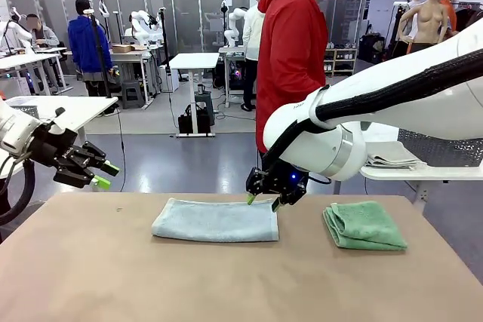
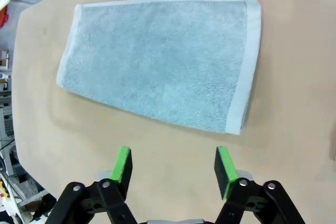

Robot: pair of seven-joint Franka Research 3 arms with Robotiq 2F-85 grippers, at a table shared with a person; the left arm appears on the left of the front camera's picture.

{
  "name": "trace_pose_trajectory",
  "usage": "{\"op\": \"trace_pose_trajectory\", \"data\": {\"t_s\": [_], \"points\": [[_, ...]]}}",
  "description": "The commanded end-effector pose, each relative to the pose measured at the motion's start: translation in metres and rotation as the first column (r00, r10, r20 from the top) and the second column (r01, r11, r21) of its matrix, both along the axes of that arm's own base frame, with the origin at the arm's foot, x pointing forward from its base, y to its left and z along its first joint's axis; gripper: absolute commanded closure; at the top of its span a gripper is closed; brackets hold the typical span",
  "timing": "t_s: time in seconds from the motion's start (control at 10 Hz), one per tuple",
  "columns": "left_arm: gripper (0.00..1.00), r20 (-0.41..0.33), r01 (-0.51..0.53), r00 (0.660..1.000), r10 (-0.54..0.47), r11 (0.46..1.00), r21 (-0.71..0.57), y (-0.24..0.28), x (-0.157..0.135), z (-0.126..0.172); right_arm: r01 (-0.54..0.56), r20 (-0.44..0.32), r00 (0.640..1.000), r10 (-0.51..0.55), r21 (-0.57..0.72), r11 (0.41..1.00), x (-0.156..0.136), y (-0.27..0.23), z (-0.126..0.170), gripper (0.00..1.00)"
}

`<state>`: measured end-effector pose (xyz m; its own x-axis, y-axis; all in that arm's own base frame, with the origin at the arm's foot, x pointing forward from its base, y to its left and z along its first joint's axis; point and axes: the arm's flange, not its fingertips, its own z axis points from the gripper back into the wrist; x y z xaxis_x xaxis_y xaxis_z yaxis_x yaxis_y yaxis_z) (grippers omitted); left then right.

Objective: Fold the towels and place them in the basket.
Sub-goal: When a person lays out a Towel with hook on the table, fold it in half twice.

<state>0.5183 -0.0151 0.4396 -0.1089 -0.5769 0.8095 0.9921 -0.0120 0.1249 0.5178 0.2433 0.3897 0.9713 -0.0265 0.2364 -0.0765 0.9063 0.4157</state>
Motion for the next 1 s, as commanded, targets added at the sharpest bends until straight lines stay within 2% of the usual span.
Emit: {"op": "trace_pose_trajectory", "data": {"t_s": [0.0,0.1,0.4,0.9], "points": [[0.43,0.016,0.011,1.000,-0.011,1.000,0.001,0.001,0.000,-0.001,0.080,-0.049,0.995,-0.084,-0.072,0.994,0.023,0.004,0.000,0.00],[0.43,0.016,0.011,1.000,-0.011,1.000,0.001,0.001,0.000,-0.001,0.116,-0.069,0.990,-0.124,-0.102,0.988,0.033,0.004,-0.006,0.10],[0.43,0.016,0.011,1.000,-0.011,1.000,0.001,0.001,0.000,-0.001,0.148,-0.144,0.974,-0.178,-0.196,0.969,0.063,0.009,-0.032,0.10],[0.43,0.016,0.011,1.000,-0.011,1.000,0.001,0.001,0.000,-0.001,0.166,-0.165,0.959,-0.229,-0.328,0.930,0.091,0.034,-0.064,0.10]]}}
